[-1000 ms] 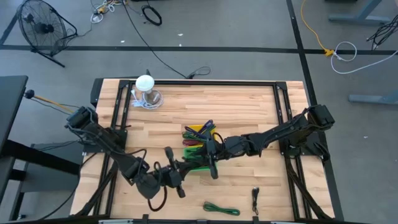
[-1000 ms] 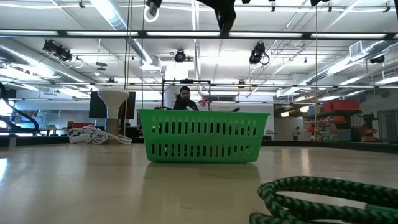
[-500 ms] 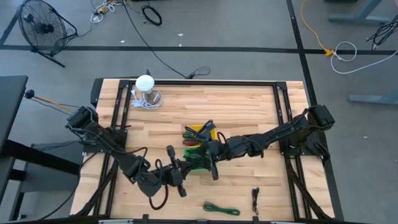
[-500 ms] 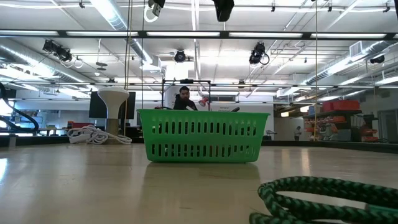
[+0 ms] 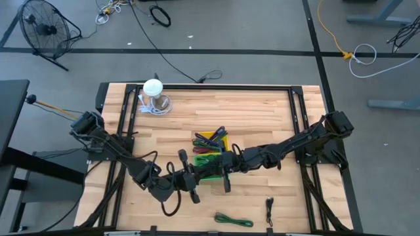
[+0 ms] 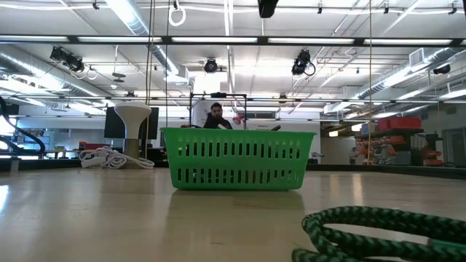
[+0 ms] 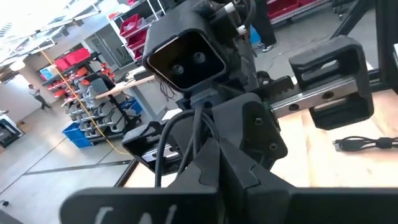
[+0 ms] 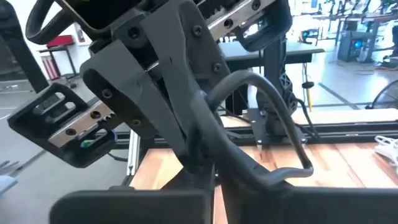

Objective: Pick & Place USB Port
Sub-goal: Put the black USB cable into the green bin

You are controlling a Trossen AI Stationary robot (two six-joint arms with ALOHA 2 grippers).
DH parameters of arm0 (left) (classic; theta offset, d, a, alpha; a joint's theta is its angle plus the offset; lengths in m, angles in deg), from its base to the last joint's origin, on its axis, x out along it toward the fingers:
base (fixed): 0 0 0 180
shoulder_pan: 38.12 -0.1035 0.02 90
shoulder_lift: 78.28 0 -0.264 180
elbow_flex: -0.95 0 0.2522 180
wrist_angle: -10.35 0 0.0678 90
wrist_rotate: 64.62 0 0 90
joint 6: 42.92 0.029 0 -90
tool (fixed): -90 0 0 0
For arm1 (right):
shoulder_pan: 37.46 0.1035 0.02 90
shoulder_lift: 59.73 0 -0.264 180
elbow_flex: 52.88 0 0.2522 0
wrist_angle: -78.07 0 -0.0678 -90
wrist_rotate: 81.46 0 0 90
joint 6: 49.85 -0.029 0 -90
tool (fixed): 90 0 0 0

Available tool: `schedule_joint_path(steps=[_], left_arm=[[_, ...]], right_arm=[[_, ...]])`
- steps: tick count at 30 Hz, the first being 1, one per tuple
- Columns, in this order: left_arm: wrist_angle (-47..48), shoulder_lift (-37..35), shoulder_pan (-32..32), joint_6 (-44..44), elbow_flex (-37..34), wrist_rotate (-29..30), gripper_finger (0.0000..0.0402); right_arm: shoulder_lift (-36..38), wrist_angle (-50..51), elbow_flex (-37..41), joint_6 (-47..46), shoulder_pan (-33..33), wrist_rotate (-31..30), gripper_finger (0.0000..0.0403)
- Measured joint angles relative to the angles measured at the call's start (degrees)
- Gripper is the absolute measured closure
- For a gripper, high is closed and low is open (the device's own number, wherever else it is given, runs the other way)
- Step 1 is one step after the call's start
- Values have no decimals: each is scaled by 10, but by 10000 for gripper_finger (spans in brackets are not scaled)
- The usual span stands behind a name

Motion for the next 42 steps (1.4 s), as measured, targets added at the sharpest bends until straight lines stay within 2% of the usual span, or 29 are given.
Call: schedule_joint_path(steps=[4,9,11,15,18,24,34,38,42], left_arm=[[2,0,1,51,0,10,393],[3,0,21,131,0,50,384],[3,0,35,162,0,100,383],[-3,0,66,205,0,247,387],[-3,0,89,227,0,308,390],[-2,0,126,200,0,311,390],[17,0,151,117,0,306,390],[25,0,149,97,-2,276,390],[36,0,149,92,-3,260,390]], right_arm=[[0,5,0,-1,3,-6,398],[0,18,0,-3,7,-19,400],[0,23,0,-4,6,-19,401],[0,52,0,-18,2,-16,401],[5,91,0,-44,-7,-16,402],[13,175,0,-110,-31,-20,402],[16,329,0,-220,-41,17,403],[16,345,-1,-243,-39,46,403],[16,410,-21,-251,-39,47,403]])
